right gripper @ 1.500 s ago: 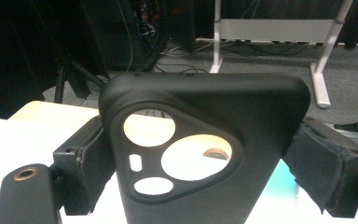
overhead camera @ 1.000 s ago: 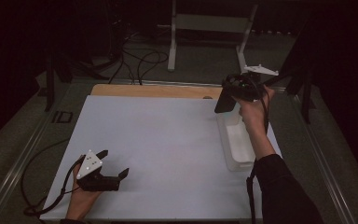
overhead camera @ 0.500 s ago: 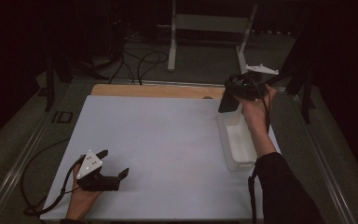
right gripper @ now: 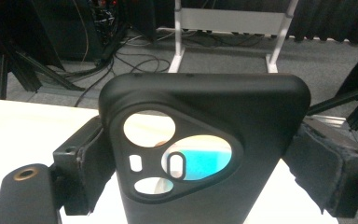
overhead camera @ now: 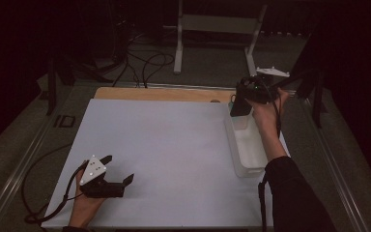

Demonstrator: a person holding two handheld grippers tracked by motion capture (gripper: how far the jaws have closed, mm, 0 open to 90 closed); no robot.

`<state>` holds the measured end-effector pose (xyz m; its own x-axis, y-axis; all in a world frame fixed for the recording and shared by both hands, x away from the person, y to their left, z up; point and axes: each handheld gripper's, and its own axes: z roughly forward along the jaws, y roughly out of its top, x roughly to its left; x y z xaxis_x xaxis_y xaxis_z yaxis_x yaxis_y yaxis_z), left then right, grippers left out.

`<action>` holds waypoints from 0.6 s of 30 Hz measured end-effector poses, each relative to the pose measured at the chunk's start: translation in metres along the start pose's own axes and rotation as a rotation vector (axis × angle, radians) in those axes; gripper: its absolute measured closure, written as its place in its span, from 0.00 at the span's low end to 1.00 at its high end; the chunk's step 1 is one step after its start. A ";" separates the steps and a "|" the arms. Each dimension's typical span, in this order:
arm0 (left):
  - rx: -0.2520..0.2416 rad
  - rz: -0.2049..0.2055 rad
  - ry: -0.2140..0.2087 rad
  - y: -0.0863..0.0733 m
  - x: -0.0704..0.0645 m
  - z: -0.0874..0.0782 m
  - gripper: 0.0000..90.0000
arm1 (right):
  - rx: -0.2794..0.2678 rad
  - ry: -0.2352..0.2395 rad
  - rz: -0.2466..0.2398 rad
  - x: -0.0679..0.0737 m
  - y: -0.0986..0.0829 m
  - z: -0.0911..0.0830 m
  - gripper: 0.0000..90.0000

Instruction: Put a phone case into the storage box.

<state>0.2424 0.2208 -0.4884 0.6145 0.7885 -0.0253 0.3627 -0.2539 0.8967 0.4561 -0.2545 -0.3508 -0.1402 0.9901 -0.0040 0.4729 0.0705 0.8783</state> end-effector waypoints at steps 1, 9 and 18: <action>0.000 0.000 0.000 0.000 0.000 0.000 0.00 | 0.003 -0.003 0.002 -0.001 0.000 0.001 0.16; 0.000 -0.001 0.000 0.000 0.000 0.000 0.00 | 0.019 -0.021 -0.001 -0.004 -0.004 0.007 0.16; 0.000 0.000 -0.001 0.000 0.000 0.000 0.00 | 0.047 -0.028 0.010 -0.004 -0.014 0.016 0.16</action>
<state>0.2424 0.2205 -0.4887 0.6147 0.7883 -0.0260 0.3632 -0.2537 0.8965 0.4636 -0.2577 -0.3709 -0.1114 0.9937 -0.0093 0.5143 0.0656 0.8551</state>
